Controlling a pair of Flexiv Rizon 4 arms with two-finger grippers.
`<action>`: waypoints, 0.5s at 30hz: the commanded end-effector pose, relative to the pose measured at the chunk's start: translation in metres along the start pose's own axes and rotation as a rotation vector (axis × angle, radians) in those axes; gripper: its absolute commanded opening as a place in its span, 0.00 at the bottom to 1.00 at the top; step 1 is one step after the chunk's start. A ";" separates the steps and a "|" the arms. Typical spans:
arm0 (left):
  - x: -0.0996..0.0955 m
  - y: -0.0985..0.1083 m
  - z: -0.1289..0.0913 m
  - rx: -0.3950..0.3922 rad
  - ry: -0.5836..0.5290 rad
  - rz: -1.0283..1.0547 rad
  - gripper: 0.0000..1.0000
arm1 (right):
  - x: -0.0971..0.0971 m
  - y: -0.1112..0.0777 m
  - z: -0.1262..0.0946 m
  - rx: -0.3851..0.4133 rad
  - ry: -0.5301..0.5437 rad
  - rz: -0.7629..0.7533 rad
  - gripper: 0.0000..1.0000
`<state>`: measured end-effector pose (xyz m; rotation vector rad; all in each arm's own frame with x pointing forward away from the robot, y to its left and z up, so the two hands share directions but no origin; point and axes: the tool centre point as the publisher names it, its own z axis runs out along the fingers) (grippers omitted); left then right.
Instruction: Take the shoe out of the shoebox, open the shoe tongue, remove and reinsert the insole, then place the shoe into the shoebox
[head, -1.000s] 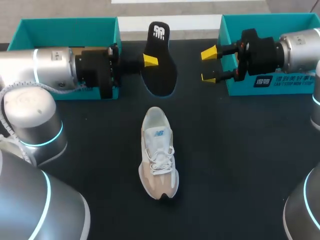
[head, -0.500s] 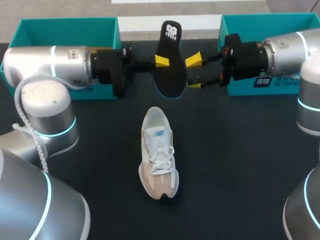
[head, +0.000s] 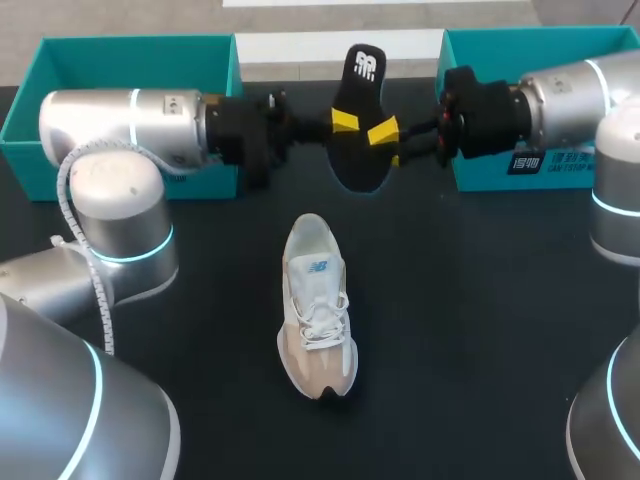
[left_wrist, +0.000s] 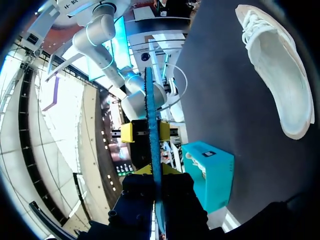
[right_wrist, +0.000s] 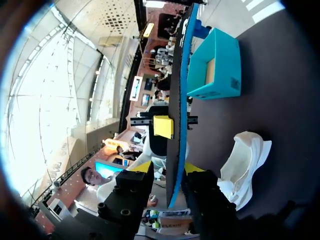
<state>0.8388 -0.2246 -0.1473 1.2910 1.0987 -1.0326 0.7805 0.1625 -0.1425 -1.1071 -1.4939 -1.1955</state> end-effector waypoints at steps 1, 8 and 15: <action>0.000 -0.004 0.008 -0.015 -0.017 0.006 0.00 | -0.002 0.006 0.006 0.012 0.002 0.001 0.29; -0.007 -0.007 0.009 -0.030 -0.052 0.004 0.00 | -0.003 0.009 0.009 0.015 0.009 -0.002 0.21; -0.005 -0.008 0.009 -0.042 -0.060 -0.003 0.00 | -0.003 0.006 0.011 0.015 0.012 0.000 0.07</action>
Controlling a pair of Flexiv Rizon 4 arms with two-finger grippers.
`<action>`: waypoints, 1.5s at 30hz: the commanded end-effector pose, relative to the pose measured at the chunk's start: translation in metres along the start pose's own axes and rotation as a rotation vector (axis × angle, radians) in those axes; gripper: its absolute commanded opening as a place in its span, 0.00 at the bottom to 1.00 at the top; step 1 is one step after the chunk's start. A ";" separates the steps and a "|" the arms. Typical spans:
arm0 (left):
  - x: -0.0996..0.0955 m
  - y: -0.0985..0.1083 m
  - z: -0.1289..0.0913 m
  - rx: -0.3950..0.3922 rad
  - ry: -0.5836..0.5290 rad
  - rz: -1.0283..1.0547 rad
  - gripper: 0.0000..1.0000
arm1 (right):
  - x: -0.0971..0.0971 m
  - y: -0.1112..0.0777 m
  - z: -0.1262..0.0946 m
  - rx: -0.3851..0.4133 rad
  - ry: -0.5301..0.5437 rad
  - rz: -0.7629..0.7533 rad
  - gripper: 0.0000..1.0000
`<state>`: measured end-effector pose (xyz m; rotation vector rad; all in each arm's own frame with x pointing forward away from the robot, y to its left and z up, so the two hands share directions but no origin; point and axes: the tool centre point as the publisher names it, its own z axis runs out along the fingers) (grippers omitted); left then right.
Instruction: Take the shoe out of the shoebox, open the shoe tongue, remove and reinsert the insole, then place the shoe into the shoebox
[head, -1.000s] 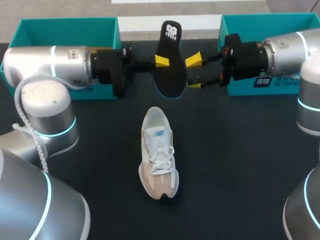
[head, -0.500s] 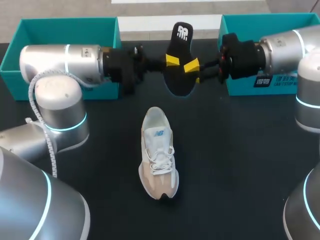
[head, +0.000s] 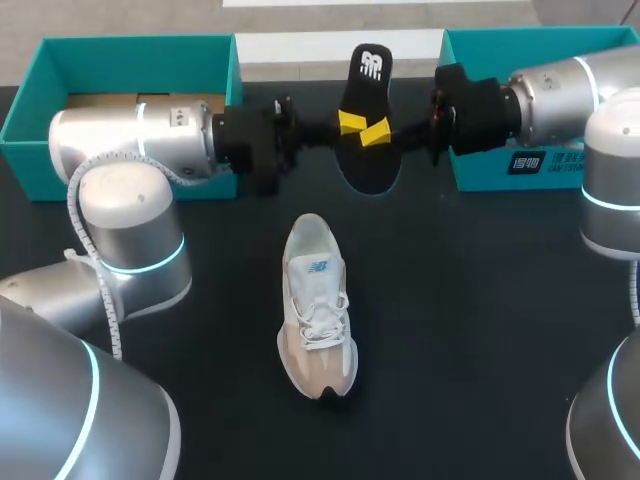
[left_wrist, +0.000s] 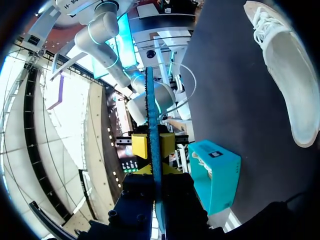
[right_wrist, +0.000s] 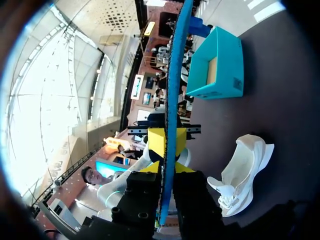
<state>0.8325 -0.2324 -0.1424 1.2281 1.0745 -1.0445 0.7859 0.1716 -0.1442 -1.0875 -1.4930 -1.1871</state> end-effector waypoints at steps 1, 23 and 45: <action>0.001 -0.002 0.002 -0.009 -0.007 0.003 0.00 | -0.001 -0.001 0.002 -0.001 0.001 0.002 0.06; 0.002 -0.017 -0.072 -0.101 0.149 -0.356 1.00 | -0.010 0.011 -0.012 -0.183 -0.029 -0.185 0.00; 0.038 -0.026 -0.113 -0.272 0.318 -0.603 1.00 | 0.003 0.026 0.003 -0.223 -0.075 -0.461 0.00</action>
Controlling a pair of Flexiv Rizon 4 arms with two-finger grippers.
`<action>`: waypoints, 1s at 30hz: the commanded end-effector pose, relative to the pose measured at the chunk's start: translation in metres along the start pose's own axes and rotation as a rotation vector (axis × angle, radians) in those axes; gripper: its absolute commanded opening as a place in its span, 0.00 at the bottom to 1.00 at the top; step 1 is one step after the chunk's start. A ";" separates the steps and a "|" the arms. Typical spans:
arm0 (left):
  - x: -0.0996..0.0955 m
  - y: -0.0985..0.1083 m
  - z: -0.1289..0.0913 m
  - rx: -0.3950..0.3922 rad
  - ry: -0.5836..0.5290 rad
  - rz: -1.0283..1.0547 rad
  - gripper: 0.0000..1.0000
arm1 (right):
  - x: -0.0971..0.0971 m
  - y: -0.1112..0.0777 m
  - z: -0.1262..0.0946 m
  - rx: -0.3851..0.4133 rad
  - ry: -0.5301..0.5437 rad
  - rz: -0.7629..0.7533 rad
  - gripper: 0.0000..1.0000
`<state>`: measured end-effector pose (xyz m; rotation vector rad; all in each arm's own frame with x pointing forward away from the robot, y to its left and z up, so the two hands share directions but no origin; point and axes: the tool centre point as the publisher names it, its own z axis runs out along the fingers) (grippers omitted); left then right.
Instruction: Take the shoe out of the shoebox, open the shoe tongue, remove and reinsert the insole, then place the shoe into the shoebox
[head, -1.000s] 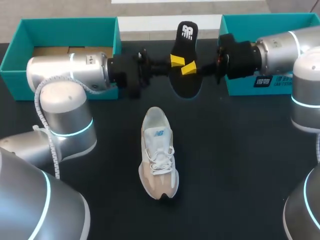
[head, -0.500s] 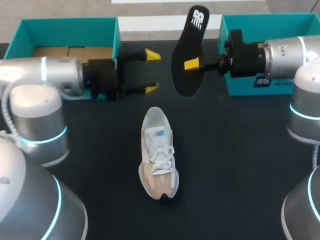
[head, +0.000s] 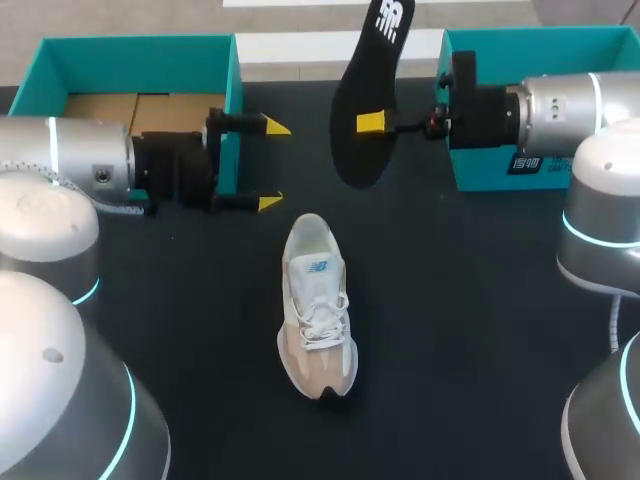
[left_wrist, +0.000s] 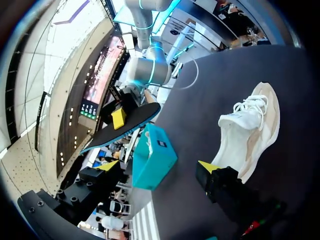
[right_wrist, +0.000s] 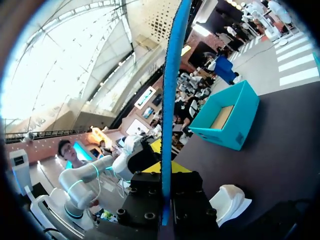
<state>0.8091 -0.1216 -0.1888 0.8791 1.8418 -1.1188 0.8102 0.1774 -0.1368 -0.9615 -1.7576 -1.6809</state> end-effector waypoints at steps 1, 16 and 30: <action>0.000 -0.001 0.000 -0.003 0.002 0.001 1.00 | 0.000 0.000 0.001 0.001 -0.004 0.001 0.00; 0.052 0.013 -0.019 0.019 0.169 -0.369 1.00 | -0.037 -0.019 0.016 0.037 0.110 -0.173 0.00; 0.103 0.021 -0.020 -0.036 0.251 -0.597 1.00 | -0.059 -0.037 0.024 0.114 0.081 -0.177 0.00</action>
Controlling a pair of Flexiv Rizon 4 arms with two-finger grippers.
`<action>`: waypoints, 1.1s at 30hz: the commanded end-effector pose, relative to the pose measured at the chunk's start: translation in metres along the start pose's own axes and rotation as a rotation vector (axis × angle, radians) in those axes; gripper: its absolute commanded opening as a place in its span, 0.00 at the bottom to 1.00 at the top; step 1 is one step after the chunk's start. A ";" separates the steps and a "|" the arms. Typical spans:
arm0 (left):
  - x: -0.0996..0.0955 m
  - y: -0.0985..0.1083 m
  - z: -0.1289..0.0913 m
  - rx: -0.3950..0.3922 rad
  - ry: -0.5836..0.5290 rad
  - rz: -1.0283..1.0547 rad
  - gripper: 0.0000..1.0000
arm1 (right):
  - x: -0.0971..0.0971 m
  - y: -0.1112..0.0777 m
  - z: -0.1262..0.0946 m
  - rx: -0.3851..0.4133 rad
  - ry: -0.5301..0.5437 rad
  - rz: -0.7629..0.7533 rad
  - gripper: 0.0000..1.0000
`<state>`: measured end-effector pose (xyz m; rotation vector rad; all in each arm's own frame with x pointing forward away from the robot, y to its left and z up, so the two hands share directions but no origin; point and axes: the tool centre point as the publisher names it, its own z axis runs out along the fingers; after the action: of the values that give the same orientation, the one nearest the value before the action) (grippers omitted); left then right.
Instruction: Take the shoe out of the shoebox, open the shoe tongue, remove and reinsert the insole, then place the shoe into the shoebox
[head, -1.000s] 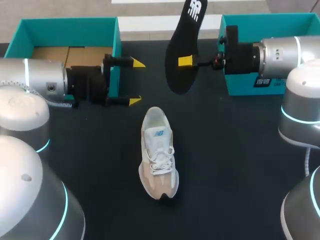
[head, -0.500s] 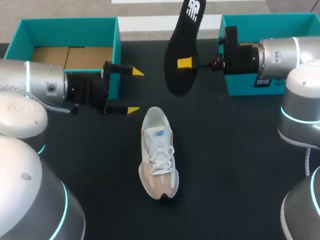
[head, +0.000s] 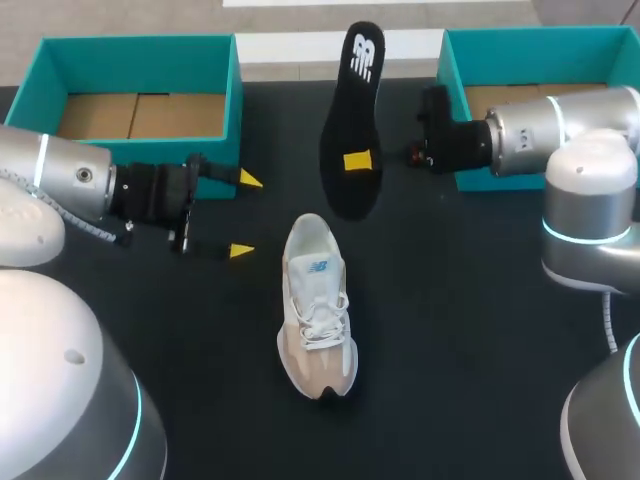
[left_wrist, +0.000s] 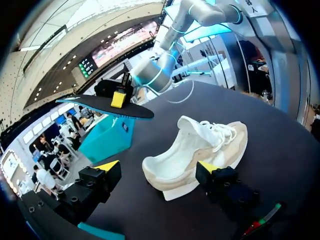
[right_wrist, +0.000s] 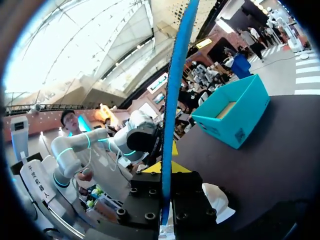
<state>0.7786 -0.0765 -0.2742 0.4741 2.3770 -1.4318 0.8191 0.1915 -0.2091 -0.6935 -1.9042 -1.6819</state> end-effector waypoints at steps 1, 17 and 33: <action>0.008 0.002 0.007 -0.065 0.015 -0.012 1.00 | 0.001 0.002 0.002 0.002 -0.003 0.000 0.00; 0.053 0.025 0.033 -0.162 0.045 -0.181 1.00 | -0.012 -0.008 0.026 0.019 -0.006 -0.106 0.00; 0.048 0.050 0.046 -0.139 0.043 -0.185 1.00 | -0.020 -0.033 0.053 0.020 0.002 -0.214 0.00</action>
<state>0.7581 -0.0864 -0.3514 0.2545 2.5848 -1.3318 0.8099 0.2373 -0.2522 -0.4911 -2.0489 -1.7902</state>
